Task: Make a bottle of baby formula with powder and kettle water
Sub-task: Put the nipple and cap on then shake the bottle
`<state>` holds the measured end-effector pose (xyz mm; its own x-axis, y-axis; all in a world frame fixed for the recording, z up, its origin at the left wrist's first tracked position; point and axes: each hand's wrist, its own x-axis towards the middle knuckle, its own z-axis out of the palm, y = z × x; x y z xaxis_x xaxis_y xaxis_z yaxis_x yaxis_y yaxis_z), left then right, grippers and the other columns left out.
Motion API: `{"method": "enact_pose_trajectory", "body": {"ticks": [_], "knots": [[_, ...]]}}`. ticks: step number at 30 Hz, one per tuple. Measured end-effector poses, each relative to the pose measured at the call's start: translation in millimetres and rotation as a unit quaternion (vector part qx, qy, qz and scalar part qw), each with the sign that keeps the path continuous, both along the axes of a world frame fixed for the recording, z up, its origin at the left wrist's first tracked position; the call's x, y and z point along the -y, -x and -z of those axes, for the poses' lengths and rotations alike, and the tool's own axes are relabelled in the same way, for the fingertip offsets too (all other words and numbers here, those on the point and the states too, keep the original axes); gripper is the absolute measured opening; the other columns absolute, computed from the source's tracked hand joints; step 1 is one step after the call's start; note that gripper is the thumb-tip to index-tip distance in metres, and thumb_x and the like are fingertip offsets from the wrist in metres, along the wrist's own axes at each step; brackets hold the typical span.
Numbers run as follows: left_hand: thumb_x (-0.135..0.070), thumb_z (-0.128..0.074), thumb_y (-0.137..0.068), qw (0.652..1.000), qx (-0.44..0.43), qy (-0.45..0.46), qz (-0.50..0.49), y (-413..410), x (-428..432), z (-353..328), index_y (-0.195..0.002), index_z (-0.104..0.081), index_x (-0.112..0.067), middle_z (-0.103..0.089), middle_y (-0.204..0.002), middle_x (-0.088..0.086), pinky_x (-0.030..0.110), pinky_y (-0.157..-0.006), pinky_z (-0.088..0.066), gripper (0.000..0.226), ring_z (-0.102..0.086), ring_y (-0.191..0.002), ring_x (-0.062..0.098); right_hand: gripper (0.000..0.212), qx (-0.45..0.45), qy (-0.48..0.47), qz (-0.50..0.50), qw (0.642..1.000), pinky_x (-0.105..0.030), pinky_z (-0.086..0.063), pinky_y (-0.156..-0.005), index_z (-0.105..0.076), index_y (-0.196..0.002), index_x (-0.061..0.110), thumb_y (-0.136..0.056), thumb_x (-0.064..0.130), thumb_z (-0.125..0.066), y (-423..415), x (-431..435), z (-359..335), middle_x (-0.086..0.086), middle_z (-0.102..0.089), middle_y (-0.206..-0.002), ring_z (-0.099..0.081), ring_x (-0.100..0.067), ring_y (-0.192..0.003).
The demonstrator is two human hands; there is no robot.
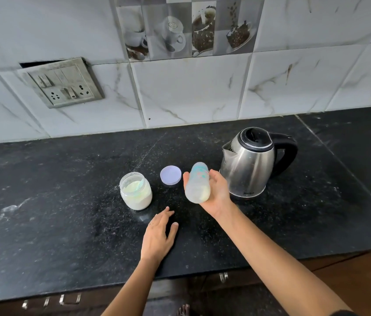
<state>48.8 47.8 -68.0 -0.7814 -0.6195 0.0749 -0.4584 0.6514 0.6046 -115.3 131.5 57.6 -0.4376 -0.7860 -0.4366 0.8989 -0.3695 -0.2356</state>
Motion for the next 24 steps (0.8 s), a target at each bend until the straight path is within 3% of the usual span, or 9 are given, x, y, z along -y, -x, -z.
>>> {"method": "enact_pose_trajectory", "body": {"ticks": [4,8,12,15,19,21,24], "knots": [[-0.038,-0.052,-0.095,1.000,0.006,0.000,-0.003,1,1,3,-0.132,-0.052,-0.023,-0.040,-0.148,-0.008,0.019,-0.112,-0.015,0.040,-0.035,-0.137,0.015,0.028,-0.080,0.007,-0.014,0.997,-0.042,-0.056,-0.080,-0.053,-0.112,0.003,-0.096,0.025,-0.050,10,5,-5,-0.021,-0.056,-0.110,-0.057,-0.031,-0.098],[-0.040,-0.052,-0.094,1.000,0.018,-0.003,-0.005,1,2,6,-0.134,-0.050,-0.024,-0.037,-0.150,-0.008,0.026,-0.113,-0.019,0.042,-0.030,-0.140,0.019,0.047,-0.007,0.068,-0.017,0.998,-0.036,-0.057,-0.064,-0.053,-0.106,0.005,-0.079,0.041,-0.067,14,9,-14,-0.014,-0.052,-0.092,-0.053,-0.023,-0.078],[-0.042,-0.051,-0.094,1.000,0.022,-0.001,-0.005,1,2,7,-0.134,-0.050,-0.026,-0.037,-0.150,-0.009,0.029,-0.115,-0.021,0.043,-0.030,-0.141,0.020,0.058,-0.016,0.042,-0.012,0.999,-0.049,-0.059,-0.066,-0.051,-0.118,-0.001,-0.089,0.050,-0.055,19,11,-24,-0.023,-0.054,-0.112,-0.067,-0.035,-0.083],[-0.043,-0.050,-0.095,1.000,0.028,-0.005,-0.005,1,2,7,-0.134,-0.049,-0.027,-0.035,-0.151,-0.010,0.029,-0.115,-0.022,0.043,-0.029,-0.141,0.019,0.047,-0.023,0.019,0.026,0.999,-0.041,-0.061,-0.063,-0.052,-0.113,-0.001,-0.093,0.041,-0.055,24,21,-30,-0.022,-0.060,-0.107,-0.070,-0.031,-0.071],[-0.044,-0.049,-0.095,1.000,0.029,-0.008,-0.006,0,2,7,-0.135,-0.048,-0.028,-0.033,-0.151,-0.011,0.030,-0.114,-0.023,0.044,-0.026,-0.143,0.018,0.045,-0.096,0.040,0.017,0.994,-0.034,-0.057,-0.060,-0.049,-0.126,0.014,-0.087,0.034,-0.060,8,23,-26,-0.014,-0.059,-0.101,-0.064,-0.024,-0.063],[-0.044,-0.048,-0.095,0.999,0.032,-0.007,-0.004,0,3,7,-0.136,-0.047,-0.028,-0.033,-0.152,-0.012,0.030,-0.114,-0.023,0.044,-0.025,-0.143,0.019,0.037,-0.112,0.043,0.029,0.992,-0.031,-0.056,-0.057,-0.054,-0.115,0.008,-0.089,0.035,-0.058,6,28,-39,-0.012,-0.060,-0.093,-0.063,-0.021,-0.061],[-0.044,-0.049,-0.095,0.999,0.030,-0.011,-0.003,0,3,7,-0.135,-0.047,-0.028,-0.033,-0.152,-0.012,0.031,-0.114,-0.024,0.044,-0.025,-0.143,0.019,0.033,-0.042,0.036,0.098,0.994,-0.027,-0.056,-0.053,-0.054,-0.085,0.003,-0.093,0.036,-0.052,21,43,-64,-0.010,-0.055,-0.076,-0.057,-0.020,-0.060]]}}
